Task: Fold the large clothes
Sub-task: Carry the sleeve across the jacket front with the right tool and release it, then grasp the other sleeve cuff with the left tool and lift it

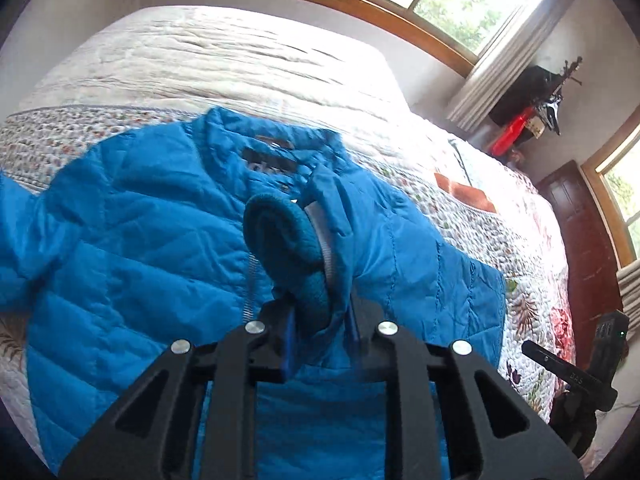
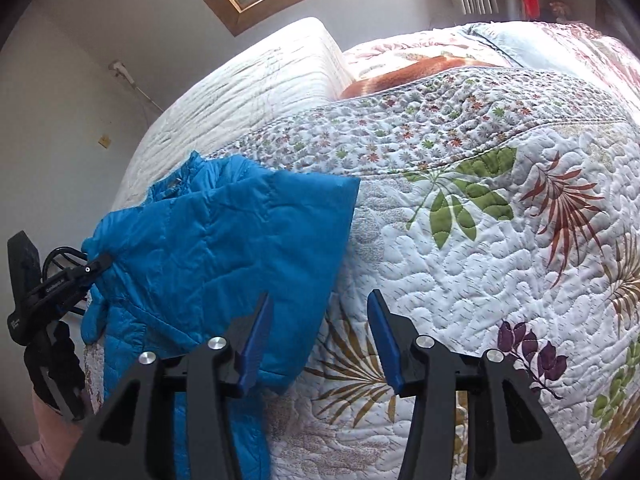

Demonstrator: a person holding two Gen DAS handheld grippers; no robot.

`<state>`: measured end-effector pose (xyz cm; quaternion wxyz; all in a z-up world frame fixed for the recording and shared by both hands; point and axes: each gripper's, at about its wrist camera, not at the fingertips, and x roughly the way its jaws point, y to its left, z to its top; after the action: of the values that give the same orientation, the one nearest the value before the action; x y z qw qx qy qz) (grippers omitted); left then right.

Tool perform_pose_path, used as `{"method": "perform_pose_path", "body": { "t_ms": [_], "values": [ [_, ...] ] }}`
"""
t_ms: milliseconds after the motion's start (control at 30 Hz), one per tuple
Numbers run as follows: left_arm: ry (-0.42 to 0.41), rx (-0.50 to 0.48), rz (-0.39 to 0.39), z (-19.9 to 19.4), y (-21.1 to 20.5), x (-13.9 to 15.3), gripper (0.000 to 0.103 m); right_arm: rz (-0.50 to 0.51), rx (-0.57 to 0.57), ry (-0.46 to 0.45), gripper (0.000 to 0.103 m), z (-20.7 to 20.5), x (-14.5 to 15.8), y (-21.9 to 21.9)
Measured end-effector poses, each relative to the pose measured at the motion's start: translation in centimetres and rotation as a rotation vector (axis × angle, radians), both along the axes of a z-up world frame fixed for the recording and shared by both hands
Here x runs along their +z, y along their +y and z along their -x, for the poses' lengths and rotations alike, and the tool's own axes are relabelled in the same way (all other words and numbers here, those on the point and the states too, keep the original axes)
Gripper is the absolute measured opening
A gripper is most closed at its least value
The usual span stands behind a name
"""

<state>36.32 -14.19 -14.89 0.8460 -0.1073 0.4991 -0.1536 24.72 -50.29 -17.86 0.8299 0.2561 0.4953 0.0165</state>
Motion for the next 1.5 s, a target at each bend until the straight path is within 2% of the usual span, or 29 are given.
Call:
{"method": "perform_pose_path", "body": {
  "t_ms": [300,400,500,567,633,733,833,900,1000,1067,1133,1200,1267,1367,1500],
  "values": [
    [-0.014,0.184,-0.125,-2.4,9.8,-0.3,0.019,-0.11,0.12,0.028,0.053,-4.6,-2.2,5.4],
    [-0.005,0.218,-0.144,-3.1,12.1,-1.1,0.019,-0.089,0.147,0.063,0.053,-6.3,-3.1,7.4],
    [0.043,0.225,-0.165,-3.5,13.0,-3.1,0.019,-0.027,0.143,0.118,0.053,-7.3,-4.1,8.5],
    [0.074,0.227,-0.202,-3.5,12.7,-5.0,0.019,0.017,0.136,0.162,0.047,-7.7,-5.0,8.9],
    [0.096,0.224,-0.217,-3.7,12.9,-6.6,0.02,0.013,0.13,0.195,0.047,-7.9,-6.1,8.8],
    [0.089,0.205,-0.246,-3.7,12.6,-7.5,0.025,0.031,0.133,0.192,0.047,-8.0,-6.7,9.0],
    [0.107,0.183,-0.274,-3.9,12.2,-8.3,0.031,0.099,0.148,0.202,0.046,-8.5,-6.7,10.2],
    [0.119,0.177,-0.278,-4.1,12.3,-8.1,0.033,0.114,0.154,0.211,0.046,-9.1,-6.7,10.8],
    [0.138,0.213,-0.279,-3.9,13.5,-6.4,0.05,0.178,0.136,0.198,0.05,-8.5,-4.5,10.8],
    [0.092,0.269,-0.275,-2.9,14.8,-4.0,0.052,0.233,0.133,0.143,0.051,-7.7,-2.2,11.5],
    [0.042,0.296,-0.281,-1.9,14.8,-2.1,0.051,0.195,0.166,0.094,0.052,-7.4,-0.4,12.7],
    [0.012,0.245,-0.26,-1.3,13.2,-0.8,0.051,0.186,0.21,0.066,0.052,-7.7,0.4,14.8],
    [0.012,0.168,-0.232,-1.0,10.5,-0.6,0.049,0.161,0.259,0.072,0.05,-8.5,0.0,17.0],
    [0.05,0.07,-0.243,-1.2,6.8,-2.5,0.047,0.155,0.287,0.13,0.041,-9.7,-2.6,19.5],
    [0.128,0.011,-0.252,-1.2,4.7,-5.9,0.042,0.16,0.272,0.165,0.04,-10.6,-5.4,20.5]
  ]
}}
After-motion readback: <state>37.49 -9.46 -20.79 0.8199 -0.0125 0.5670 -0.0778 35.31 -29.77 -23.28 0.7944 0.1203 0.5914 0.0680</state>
